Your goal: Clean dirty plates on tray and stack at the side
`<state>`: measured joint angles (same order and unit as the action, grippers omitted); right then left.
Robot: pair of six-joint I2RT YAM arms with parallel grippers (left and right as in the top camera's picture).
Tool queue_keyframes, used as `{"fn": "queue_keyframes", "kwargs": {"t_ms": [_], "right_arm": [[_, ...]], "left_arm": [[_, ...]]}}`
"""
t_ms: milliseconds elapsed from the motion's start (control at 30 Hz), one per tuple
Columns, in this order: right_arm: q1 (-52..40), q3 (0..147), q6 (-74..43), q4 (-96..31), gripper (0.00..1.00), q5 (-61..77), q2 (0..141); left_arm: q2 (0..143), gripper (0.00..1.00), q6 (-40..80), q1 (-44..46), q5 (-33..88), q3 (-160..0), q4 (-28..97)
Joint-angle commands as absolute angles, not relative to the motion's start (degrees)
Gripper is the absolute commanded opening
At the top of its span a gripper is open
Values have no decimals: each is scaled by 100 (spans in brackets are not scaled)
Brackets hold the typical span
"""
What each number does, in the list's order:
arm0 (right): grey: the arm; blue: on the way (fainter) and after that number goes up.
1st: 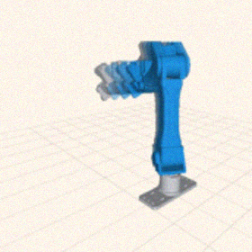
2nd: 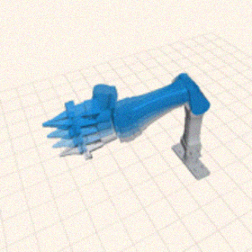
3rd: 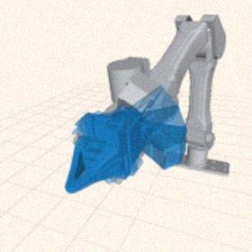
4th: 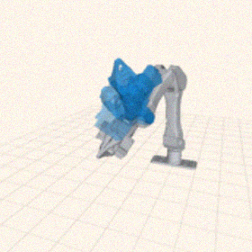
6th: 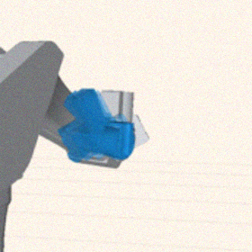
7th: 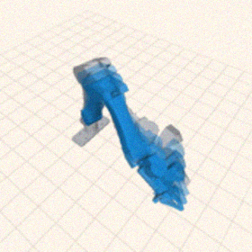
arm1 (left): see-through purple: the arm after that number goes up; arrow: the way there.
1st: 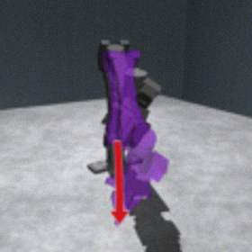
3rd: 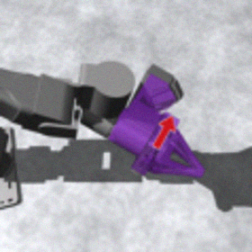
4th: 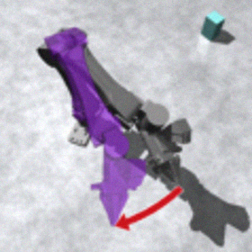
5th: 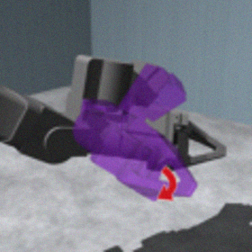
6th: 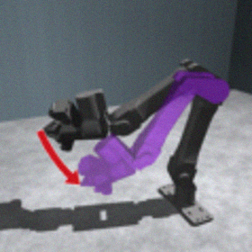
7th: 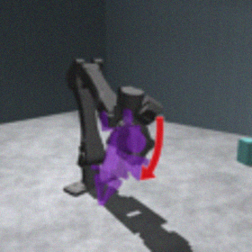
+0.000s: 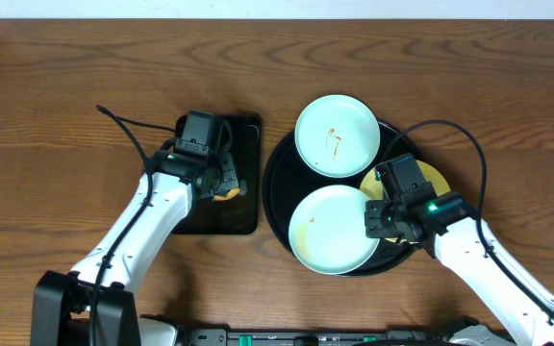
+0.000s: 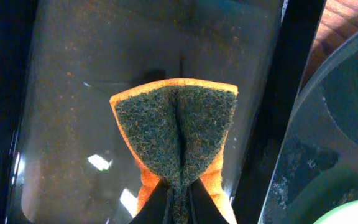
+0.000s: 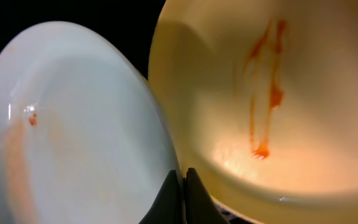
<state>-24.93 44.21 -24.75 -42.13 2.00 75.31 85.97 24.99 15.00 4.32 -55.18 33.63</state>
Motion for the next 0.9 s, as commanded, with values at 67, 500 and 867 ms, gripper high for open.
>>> {"fn": "queue_keyframes", "kwargs": {"t_ms": [67, 500, 867], "right_arm": [[-2552, 4224, -3020, -3957, 1, 565, 7839], [-2554, 4228, -2773, -3013, 1, 768, 8235], [-2561, 4244, -2759, -3747, 1, 370, 7946]], "left_arm": [[8606, 7, 2401, 1474, 434, -5531, 3363], [8606, 8, 2401, 1474, 434, -5531, 3371], [8606, 7, 2401, 1474, 434, -5531, 3380]]}}
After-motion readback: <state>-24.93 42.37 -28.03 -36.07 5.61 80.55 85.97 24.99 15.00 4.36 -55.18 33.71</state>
